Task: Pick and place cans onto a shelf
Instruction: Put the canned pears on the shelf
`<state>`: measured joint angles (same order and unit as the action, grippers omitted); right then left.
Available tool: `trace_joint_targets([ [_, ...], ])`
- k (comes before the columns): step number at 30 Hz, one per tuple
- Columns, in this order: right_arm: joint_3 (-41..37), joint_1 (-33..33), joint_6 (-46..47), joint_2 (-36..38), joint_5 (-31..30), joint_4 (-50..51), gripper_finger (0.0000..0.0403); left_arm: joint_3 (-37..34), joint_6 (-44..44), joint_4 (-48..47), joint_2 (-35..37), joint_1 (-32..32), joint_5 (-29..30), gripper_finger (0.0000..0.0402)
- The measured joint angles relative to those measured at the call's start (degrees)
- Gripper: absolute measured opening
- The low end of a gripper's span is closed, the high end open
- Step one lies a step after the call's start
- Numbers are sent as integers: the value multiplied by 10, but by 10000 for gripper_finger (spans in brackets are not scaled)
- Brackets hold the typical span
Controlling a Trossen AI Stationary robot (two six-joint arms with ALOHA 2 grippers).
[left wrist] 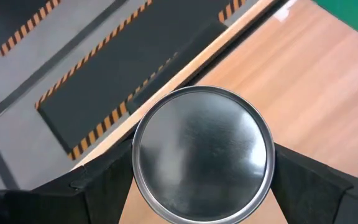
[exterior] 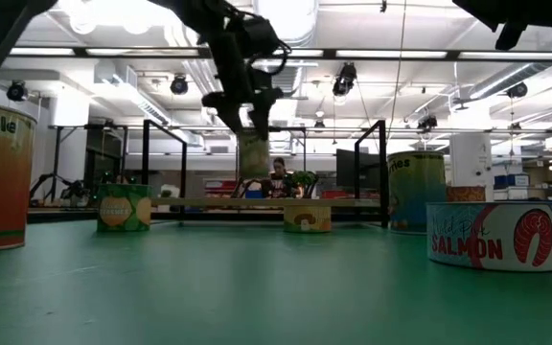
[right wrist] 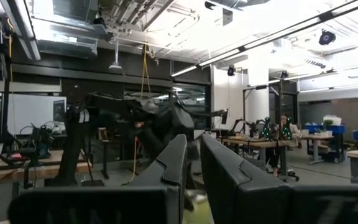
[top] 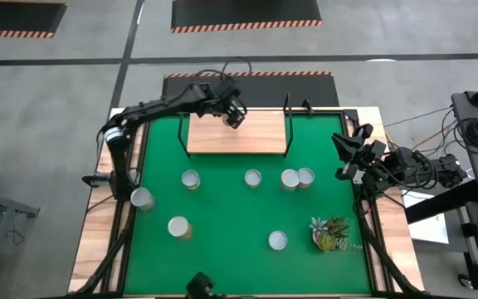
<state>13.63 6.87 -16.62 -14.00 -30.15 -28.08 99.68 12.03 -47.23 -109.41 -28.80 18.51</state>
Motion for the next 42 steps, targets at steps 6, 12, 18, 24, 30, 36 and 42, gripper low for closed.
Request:
trace_joint_targets([
  [6,0,0,0,0,0,4,36,0,0,23,-36,-1,-16,313],
  [12,0,0,0,0,0,8,36,0,0,52,-52,-4,-15,313],
  [18,0,0,0,0,0,12,36,0,5,61,-52,-3,-16,329],
  [24,0,0,0,0,0,17,36,0,-12,62,-52,-3,-15,351],
  [30,0,0,1,0,0,20,36,0,-40,60,-43,0,-15,356],
  [36,0,0,1,0,0,21,36,0,-60,24,4,31,-16,356],
  [42,0,0,0,0,0,21,36,0,-128,-47,40,96,-15,331],
])
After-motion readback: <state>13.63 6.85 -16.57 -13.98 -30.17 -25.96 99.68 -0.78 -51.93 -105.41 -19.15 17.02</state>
